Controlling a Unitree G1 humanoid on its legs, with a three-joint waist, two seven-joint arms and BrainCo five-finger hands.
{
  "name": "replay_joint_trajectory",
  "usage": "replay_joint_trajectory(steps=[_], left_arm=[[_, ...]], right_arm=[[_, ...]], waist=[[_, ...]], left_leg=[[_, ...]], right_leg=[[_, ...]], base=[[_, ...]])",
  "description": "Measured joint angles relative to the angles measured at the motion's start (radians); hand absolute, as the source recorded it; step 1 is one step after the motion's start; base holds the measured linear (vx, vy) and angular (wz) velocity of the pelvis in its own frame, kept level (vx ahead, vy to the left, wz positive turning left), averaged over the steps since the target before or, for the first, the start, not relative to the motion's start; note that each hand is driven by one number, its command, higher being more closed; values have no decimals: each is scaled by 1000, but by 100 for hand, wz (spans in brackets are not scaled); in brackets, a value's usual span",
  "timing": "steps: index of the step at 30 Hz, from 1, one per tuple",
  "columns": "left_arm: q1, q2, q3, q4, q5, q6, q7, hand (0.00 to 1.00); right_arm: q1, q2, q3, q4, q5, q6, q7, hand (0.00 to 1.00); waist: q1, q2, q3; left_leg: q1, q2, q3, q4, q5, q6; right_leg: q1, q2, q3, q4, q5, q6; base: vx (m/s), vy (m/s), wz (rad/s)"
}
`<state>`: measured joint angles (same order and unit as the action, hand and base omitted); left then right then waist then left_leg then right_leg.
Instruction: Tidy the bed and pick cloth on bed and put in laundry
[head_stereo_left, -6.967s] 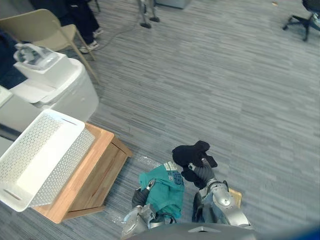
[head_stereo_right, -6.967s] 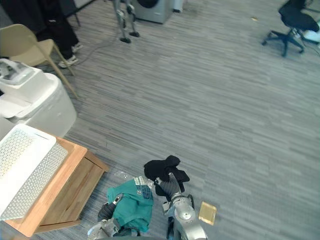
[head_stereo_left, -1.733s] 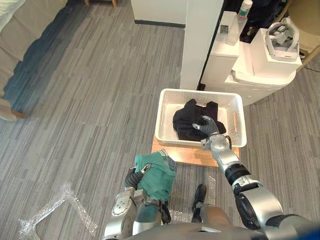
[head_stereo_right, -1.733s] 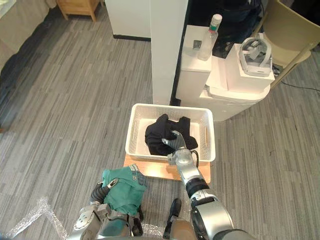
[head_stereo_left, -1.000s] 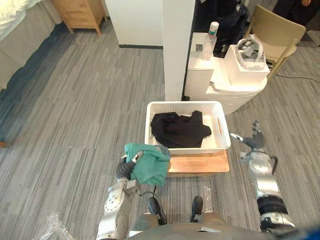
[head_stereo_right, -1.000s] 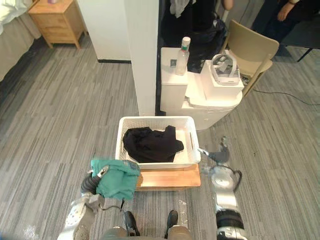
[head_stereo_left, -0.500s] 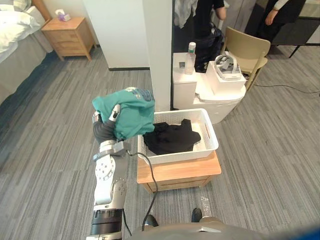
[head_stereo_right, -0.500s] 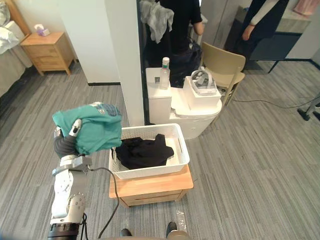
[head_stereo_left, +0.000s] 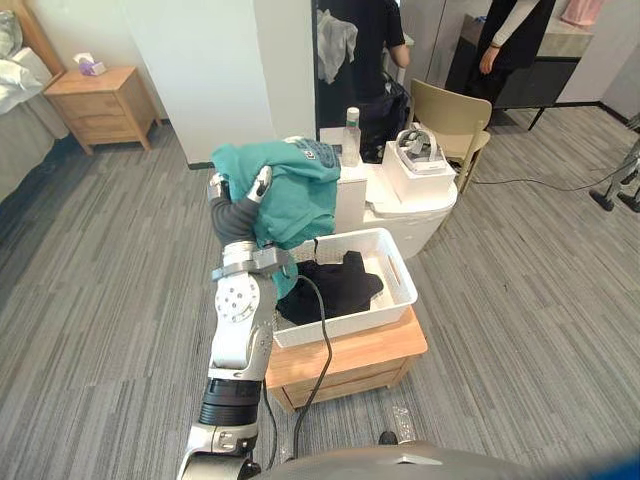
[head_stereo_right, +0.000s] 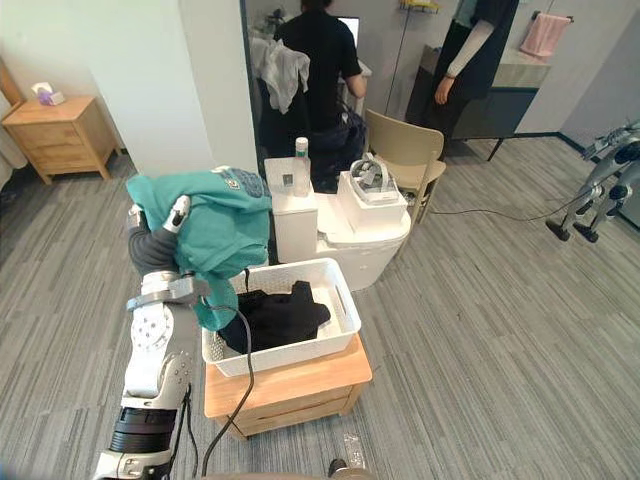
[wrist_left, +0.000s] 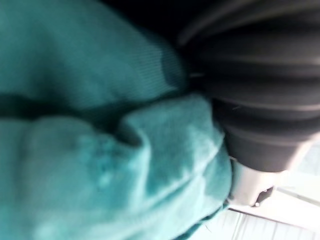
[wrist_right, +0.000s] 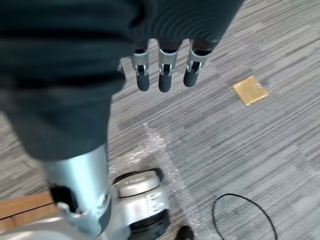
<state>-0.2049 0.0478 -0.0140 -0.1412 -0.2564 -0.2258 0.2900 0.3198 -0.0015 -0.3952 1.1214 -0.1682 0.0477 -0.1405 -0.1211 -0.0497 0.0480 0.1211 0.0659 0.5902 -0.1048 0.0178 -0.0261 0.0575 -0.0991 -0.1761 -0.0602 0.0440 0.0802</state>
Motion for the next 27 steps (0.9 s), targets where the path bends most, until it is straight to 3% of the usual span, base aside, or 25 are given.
replay_joint_trajectory(steps=[4,8,13,19,27], left_arm=[[-44,3,-23,64,51,3,0,100],[-85,16,-28,200,106,40,-2,100],[-92,79,-97,365,202,112,-34,100],[-92,83,-156,414,314,134,-95,100],[-92,81,-201,478,369,150,-118,100]], right_arm=[[0,2,27,-7,30,-13,0,0],[2,1,55,-18,38,-16,0,0],[14,3,68,-71,39,-19,1,0],[45,2,114,-115,39,-22,4,0],[68,29,172,-132,39,-23,7,0]], waist=[[-1,-7,-6],[-13,-14,-11],[-41,0,-6],[-54,17,5],[-54,35,21]], left_leg=[[0,0,1,0,-6,-3],[-1,0,0,0,-8,-5],[3,-4,7,0,-2,2],[4,-1,13,0,-10,-10],[2,3,34,1,-19,-19]], right_leg=[[0,0,0,1,1,-2],[-6,0,0,1,1,-2],[-7,-2,-1,2,-2,-4],[-12,0,0,3,-9,-11],[-20,4,11,6,-17,-11]], base=[[39,15,0],[41,11,-1],[17,9,-4],[-3,1,-1],[12,3,-5]])
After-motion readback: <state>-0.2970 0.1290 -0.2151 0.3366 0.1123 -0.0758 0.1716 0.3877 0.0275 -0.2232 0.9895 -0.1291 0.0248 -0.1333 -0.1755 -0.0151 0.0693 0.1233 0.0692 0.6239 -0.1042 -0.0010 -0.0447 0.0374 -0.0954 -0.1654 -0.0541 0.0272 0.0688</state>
